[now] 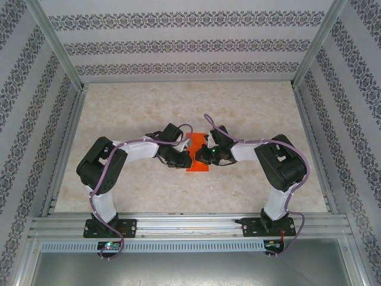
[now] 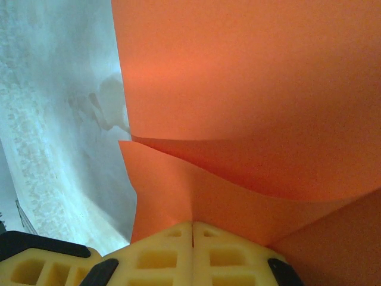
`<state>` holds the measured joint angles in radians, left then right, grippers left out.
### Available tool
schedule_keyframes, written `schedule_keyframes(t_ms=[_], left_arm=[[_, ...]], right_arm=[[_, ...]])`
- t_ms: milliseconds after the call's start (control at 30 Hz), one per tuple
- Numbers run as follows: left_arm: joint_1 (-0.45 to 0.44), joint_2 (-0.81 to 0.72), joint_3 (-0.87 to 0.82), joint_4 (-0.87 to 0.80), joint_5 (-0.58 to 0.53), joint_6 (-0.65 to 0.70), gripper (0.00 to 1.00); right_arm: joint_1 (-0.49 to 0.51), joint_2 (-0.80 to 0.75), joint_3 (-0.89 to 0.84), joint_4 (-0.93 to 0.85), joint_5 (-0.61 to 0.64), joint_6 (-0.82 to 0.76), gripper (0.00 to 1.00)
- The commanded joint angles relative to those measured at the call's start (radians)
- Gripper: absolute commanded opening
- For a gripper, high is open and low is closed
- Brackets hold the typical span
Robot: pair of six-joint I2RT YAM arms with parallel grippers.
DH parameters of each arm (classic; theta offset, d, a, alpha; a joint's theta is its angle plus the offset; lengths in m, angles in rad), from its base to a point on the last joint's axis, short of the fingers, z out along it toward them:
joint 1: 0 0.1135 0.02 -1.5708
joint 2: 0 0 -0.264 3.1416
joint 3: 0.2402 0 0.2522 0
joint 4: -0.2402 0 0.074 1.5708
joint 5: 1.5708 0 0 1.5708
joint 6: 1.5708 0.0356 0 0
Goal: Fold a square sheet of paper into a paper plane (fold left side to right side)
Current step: Fold the triangle a second time at the center of the table.
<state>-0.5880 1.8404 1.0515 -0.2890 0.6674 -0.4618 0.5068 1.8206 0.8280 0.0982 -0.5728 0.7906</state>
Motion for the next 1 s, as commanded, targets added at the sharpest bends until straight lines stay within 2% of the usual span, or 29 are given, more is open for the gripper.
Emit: schedule_keyframes(t_ms=[0,967], left_arm=[[-0.006,0.013,0.021,0.025,0.021,-0.003,0.1],[-0.004,0.044,0.002,-0.01,-0.043,-0.022,0.1]], right_arm=[[0.011,0.039,-0.021,-0.05,0.013,0.002,0.0],[0.01,0.037,-0.027,-0.055,0.011,-0.006,0.0]])
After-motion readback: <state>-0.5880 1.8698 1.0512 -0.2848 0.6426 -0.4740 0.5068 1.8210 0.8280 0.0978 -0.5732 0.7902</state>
